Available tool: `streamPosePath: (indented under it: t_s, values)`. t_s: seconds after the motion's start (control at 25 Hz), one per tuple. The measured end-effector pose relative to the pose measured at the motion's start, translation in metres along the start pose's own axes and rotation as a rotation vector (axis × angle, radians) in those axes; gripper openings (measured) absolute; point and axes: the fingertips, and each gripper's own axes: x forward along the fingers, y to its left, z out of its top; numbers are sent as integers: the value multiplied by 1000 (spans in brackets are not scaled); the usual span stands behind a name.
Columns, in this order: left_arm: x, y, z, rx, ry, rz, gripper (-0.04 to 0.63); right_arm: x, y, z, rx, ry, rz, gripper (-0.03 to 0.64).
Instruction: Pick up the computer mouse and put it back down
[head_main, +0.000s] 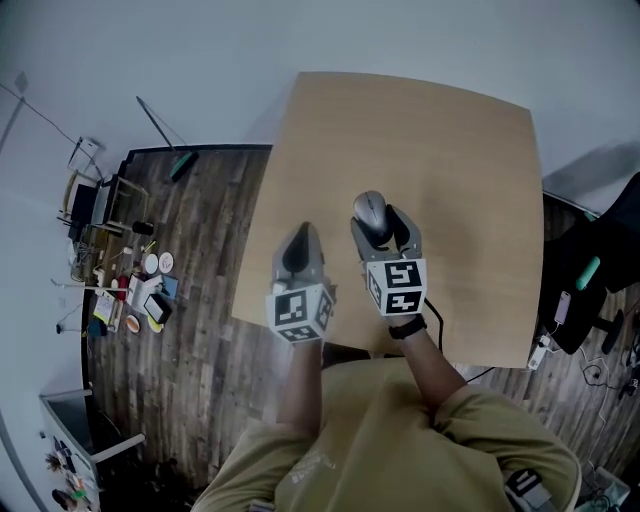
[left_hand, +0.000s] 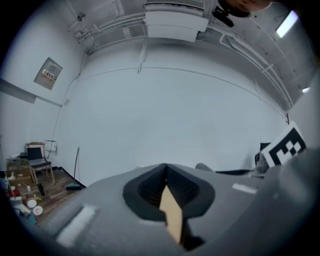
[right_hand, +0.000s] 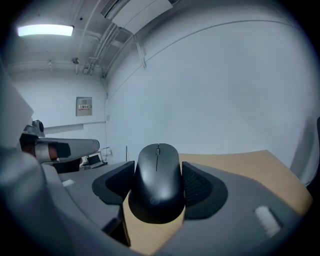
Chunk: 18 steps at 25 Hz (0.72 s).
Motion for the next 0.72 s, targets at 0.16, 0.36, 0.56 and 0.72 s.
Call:
streamPosePath:
  t_s: [0.16,0.36,0.56,0.72]
  values:
    - [36,52,-20,-19,55,-36,0,61,9,-29,12,80,-50,298]
    - [82,102,-55,-50,120,-108,0,135,0,-60,59,147,-139,299]
    - [121,121,-97,-66,191,-184,0,201,-20,-86,75,208,-185,299]
    - [140,136,-131,-88,256,-196,0,250,-36,-116,97,261,-217,299]
